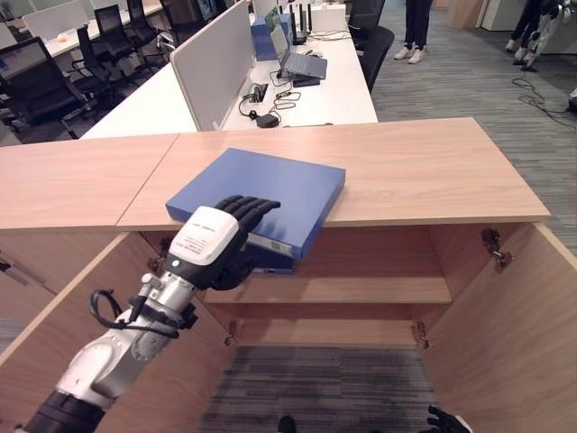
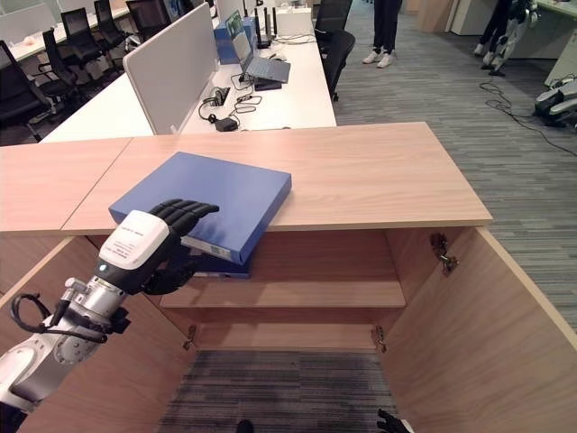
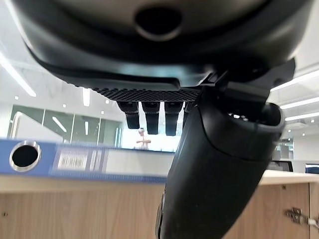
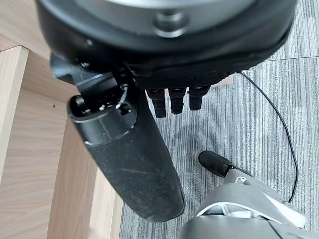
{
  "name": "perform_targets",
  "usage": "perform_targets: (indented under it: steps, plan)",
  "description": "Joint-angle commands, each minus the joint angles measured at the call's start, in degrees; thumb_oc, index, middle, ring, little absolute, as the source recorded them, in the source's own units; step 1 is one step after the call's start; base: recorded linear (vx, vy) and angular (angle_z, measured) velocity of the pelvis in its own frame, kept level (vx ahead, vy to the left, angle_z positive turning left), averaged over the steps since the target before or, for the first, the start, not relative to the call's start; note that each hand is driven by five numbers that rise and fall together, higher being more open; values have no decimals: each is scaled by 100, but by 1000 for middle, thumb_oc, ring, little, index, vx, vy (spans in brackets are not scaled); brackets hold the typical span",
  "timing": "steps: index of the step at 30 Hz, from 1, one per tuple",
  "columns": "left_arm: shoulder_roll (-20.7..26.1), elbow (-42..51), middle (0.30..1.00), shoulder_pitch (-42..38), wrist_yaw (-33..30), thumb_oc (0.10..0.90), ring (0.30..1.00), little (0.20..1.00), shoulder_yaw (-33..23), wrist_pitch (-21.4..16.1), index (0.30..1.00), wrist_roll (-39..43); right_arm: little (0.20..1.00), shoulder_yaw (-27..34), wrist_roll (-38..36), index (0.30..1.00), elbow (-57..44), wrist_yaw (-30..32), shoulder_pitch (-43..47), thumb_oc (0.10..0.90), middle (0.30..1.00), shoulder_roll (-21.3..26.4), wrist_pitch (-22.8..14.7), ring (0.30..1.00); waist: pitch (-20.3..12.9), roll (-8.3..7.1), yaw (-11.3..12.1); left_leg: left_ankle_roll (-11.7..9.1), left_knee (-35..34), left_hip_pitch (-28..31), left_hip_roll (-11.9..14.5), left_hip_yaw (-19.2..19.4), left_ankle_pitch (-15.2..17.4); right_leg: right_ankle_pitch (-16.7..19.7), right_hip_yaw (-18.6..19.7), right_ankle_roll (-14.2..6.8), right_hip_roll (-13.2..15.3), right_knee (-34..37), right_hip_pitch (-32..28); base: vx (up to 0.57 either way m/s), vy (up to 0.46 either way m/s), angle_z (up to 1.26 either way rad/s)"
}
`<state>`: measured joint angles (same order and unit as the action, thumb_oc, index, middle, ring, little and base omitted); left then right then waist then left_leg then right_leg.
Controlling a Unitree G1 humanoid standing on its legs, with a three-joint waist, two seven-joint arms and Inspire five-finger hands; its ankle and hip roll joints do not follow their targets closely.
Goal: Put the empty folder in the office cabinet
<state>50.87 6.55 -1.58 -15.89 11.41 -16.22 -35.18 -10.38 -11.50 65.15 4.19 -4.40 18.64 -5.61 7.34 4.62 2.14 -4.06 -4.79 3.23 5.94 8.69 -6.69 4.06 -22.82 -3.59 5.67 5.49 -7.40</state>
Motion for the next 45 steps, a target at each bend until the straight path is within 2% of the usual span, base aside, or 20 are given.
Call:
perform_targets:
  steps: [1, 17, 31, 32, 33, 45]
  plan:
    - [208, 136, 900, -989, -268, 800, 900, 900, -220, 29, 900, -5, 900, 87, -209, 900, -1, 23, 420, 800, 900, 182, -82, 900, 123, -222, -47, -101, 291, 555, -44, -78, 1091, -789, 150, -368, 170, -49, -345, 0, 0, 0]
    - [114, -514, 900, -1334, -258, 800, 900, 900, 222, 209, 900, -323, 900, 97, -231, 900, 47, -8, 422, 800, 900, 185, -41, 900, 90, -240, -152, -85, 271, 623, -36, 4, 1113, -789, 220, -372, 153, -49, -346, 5, 2, -3]
    - [113, -895, 900, -1698, -375, 800, 900, 900, 262, 429, 900, -398, 900, 91, -285, 900, 109, -44, 420, 800, 900, 153, -21, 900, 52, -256, -210, -86, 233, 674, -26, 59, 1115, -789, 266, -372, 128, -49, -344, 5, 0, -1]
    - [103, -947, 495, -1695, -372, 530, 495, 495, 257, 440, 495, -391, 900, 91, -291, 900, 110, -55, 411, 800, 900, 154, -18, 900, 45, -255, -220, -86, 231, 685, -27, 69, 1118, -787, 270, -371, 128, -49, -348, 19, 4, -5]
    - [118, -964, 300, -1686, -356, 400, 300, 300, 257, 443, 300, -403, 900, 96, -292, 900, 116, -54, 416, 800, 900, 150, -16, 900, 39, -257, -221, -85, 225, 693, -27, 77, 1118, -790, 275, -372, 125, -49, -350, 26, 7, -4]
    - [-22, -701, 300, -1585, -324, 400, 300, 300, -16, 433, 300, -167, 900, 163, -377, 900, 156, -72, 411, 800, 900, 88, 6, 900, -7, -311, -208, -87, 223, 706, -22, 81, 1130, -798, 262, -372, 115, -49, -368, 2, 0, 0]
